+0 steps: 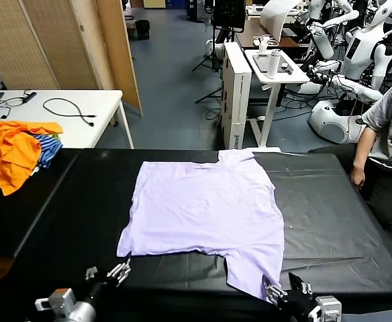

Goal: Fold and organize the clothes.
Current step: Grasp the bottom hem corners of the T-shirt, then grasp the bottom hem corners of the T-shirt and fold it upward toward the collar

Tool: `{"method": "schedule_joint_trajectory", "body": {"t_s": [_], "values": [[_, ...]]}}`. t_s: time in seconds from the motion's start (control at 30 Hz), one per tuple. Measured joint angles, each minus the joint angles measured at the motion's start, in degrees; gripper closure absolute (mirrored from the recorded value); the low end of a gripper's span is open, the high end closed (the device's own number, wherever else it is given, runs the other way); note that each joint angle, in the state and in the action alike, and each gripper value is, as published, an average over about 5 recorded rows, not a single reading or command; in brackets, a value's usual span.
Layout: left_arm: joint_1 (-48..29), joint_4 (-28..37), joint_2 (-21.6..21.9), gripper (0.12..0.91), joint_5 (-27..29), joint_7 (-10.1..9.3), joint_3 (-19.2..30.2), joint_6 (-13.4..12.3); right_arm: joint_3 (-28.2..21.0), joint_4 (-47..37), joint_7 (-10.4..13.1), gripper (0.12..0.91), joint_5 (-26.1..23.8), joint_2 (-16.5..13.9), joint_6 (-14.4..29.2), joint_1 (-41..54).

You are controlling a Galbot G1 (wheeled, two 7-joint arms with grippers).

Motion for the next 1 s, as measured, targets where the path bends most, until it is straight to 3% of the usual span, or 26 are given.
{"method": "schedule_joint_trajectory", "body": {"t_s": [0.13,0.2,0.27,0.57,1.0], "values": [[0.3,-0.1,0.0,0.823,0.0,0.04,0.0,0.0,0.1,0.3,0.0,0.705,0.0,-0.1,-0.1,-0.1],[0.5,-0.3,0.1,0.87,0.0,0.04,0.0,-0.1,0.0,0.6,0.2,0.82,0.1,-0.2,-0.2,-0.1],[0.8,-0.6,0.3,0.883,0.0,-0.01,-0.1,0.0,-0.1,1.1,0.8,0.877,0.1,-0.2,-0.6,-0.4],[3.7,-3.5,1.8,0.885,0.7,-1.46,-1.7,0.5,-1.7,6.2,5.6,0.885,-0.1,-0.3,-4.3,-4.9],[7.4,-9.2,1.4,0.885,0.4,-2.14,-4.9,-0.4,0.1,9.9,5.4,0.885,2.0,-1.5,-2.3,-2.8]]}}
